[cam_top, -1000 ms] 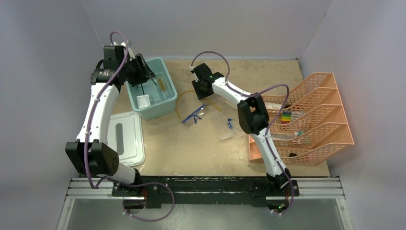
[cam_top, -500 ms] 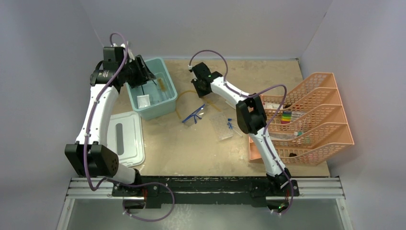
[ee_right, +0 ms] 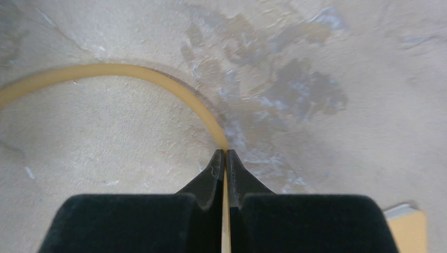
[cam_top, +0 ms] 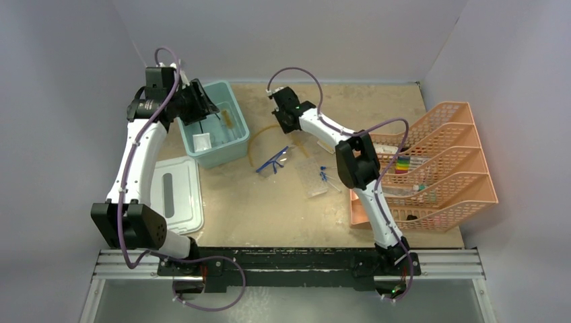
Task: Organize the chemistry lab equipment
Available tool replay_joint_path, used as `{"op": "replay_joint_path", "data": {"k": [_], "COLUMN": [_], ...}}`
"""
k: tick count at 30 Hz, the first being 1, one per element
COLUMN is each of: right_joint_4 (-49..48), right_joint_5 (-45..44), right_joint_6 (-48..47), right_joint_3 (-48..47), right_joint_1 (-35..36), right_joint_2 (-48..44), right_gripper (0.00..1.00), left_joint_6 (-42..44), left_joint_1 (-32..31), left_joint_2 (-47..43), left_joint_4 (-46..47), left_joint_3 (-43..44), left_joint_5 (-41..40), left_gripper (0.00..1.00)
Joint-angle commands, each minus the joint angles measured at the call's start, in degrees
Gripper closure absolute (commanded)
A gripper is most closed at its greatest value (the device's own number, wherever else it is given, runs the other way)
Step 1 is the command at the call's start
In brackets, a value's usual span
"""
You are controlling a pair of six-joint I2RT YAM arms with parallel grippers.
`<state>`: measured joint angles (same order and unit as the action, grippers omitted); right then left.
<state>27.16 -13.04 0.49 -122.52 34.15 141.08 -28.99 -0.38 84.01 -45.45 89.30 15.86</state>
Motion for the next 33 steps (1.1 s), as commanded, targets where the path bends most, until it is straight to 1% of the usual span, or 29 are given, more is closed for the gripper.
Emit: {"op": "replay_joint_path", "data": {"k": [1, 7, 11, 14, 16, 19, 24, 28, 33], "right_joint_4": [-7.6, -13.9, -17.6, -20.1, -20.4, -20.8, -22.2, -23.6, -25.7], "right_joint_5": [-1.5, -0.4, 4.6, 9.1, 11.9, 13.5, 14.0, 13.5, 13.2], "right_joint_6": [-2.4, -1.7, -0.9, 1.7, 3.2, 5.0, 6.1, 7.3, 9.5], "right_joint_3": [0.4, 2.3, 5.3, 7.2, 6.9, 6.5, 5.9, 4.8, 4.2], "right_joint_1": [-0.5, -0.4, -0.4, -0.3, -0.2, 0.6, 4.4, 7.7, 11.9], "right_joint_2": [-12.4, -20.5, -26.1, -29.9, -31.6, -33.5, -35.8, -35.7, -34.8], "right_gripper": [1.0, 1.0, 1.0, 1.0, 1.0, 1.0, 1.0, 1.0, 1.0], "left_joint_6": [-0.9, -1.8, -2.7, -3.9, -4.9, -6.9, -9.9, -12.1, -13.2], "left_joint_1": [0.4, 0.4, 0.4, 0.4, 0.4, 0.4, 0.4, 0.4, 0.4], "left_joint_2": [-3.2, -5.0, -6.9, -8.3, -9.3, -10.7, -13.0, -15.5, -18.2], "left_joint_4": [2.0, 4.2, 5.8, 6.9, 7.5, 8.1, 5.6, 3.3, 2.9], "left_joint_3": [-0.1, -1.3, -2.1, -2.7, -3.1, -3.8, -4.0, -4.4, -5.2], "left_joint_5": [-0.2, 0.5, -0.6, -3.1, -5.1, -8.9, -19.5, -28.2, -31.3], "left_gripper": [0.5, 0.5, 0.5, 0.5, 0.5, 0.5, 0.5, 0.5, 0.5]}}
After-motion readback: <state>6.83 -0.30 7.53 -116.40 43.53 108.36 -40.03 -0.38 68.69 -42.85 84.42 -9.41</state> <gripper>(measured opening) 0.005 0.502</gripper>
